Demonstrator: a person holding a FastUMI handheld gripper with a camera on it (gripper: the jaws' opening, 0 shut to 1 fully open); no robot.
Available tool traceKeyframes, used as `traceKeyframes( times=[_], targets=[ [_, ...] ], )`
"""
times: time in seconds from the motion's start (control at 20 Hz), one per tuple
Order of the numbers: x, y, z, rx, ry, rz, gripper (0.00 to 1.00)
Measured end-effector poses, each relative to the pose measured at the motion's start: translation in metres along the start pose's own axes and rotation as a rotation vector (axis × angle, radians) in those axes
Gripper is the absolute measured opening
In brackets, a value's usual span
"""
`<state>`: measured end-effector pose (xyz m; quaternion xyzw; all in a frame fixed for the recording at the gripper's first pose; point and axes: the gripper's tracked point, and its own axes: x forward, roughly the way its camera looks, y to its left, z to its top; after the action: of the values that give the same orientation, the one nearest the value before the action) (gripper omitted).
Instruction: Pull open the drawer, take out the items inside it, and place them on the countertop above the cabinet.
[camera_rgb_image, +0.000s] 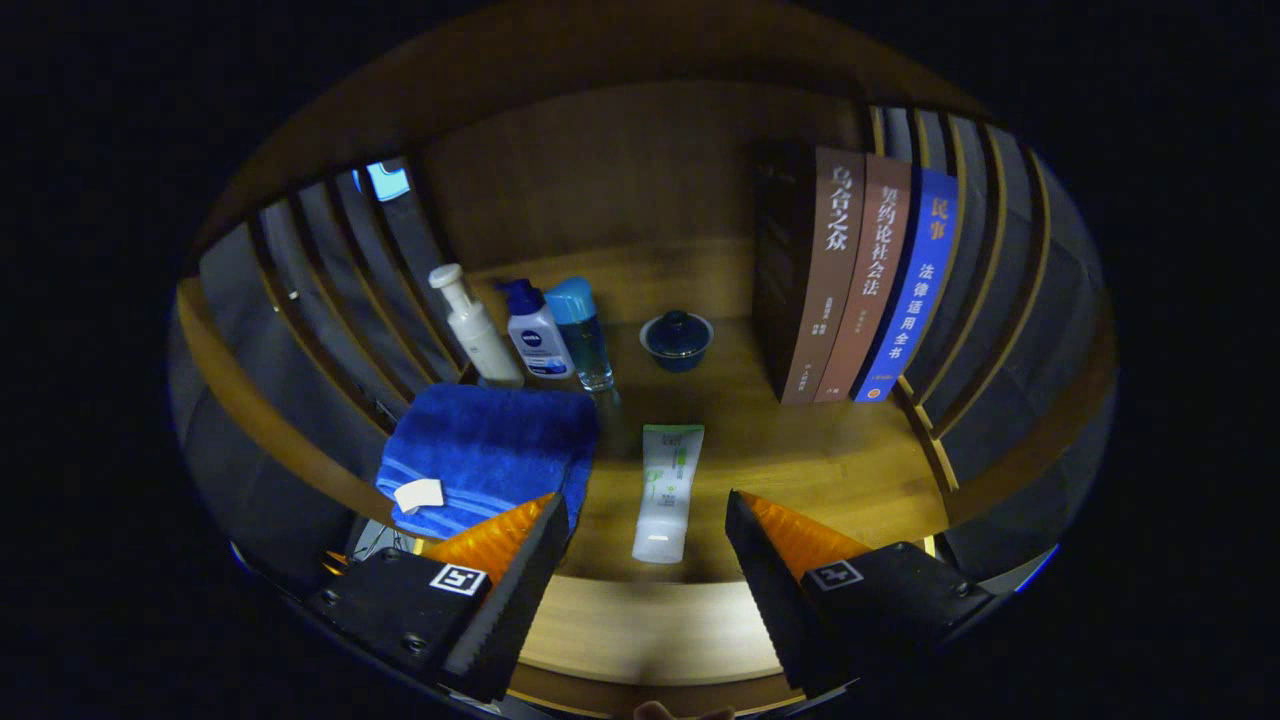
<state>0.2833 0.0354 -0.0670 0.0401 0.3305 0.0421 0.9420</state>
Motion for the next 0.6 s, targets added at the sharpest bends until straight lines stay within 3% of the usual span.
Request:
traceKeyframes(
  times=[0.6],
  targets=[
    [-0.151,0.032,-0.029,-0.029,-0.356,0.063,1.00]
  ],
)
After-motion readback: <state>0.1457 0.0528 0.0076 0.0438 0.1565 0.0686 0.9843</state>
